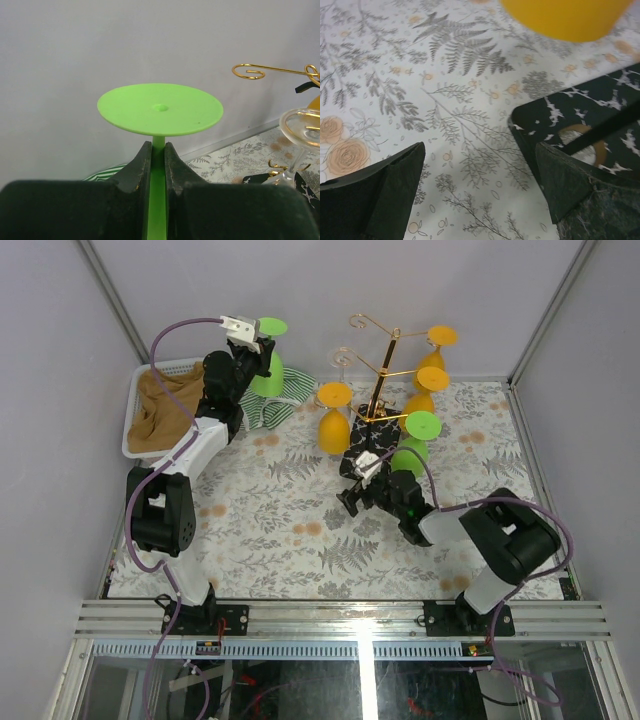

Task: Place the wine glass upside down on the wine glass rack
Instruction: Move the wine rack to the center of the board.

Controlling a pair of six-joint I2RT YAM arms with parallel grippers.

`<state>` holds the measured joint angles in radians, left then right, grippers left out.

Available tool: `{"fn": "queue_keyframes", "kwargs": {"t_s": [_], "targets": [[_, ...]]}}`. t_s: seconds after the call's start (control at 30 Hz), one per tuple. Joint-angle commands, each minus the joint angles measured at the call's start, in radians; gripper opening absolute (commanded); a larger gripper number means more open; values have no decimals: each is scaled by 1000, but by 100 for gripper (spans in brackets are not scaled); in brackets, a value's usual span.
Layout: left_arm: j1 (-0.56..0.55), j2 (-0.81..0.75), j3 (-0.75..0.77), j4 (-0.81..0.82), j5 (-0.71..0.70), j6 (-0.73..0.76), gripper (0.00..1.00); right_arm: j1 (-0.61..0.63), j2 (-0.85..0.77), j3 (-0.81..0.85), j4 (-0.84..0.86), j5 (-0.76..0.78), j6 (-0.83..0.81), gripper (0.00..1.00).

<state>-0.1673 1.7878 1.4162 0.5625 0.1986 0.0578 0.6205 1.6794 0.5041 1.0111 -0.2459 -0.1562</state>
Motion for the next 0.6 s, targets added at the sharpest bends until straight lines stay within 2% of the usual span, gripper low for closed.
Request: {"fn": "queue_keyframes", "kwargs": {"t_s": [0.0,0.2,0.57], "targets": [[10,-28,-2,43,-21,17,0,-2,-104,19,-99,219,57,99],[10,-8,20,45,-14,10,0,-2,-104,91,-247,344,20,100],[11,5,29,44,-14,18,0,-3,84,219,-147,364,-34,99]]}}
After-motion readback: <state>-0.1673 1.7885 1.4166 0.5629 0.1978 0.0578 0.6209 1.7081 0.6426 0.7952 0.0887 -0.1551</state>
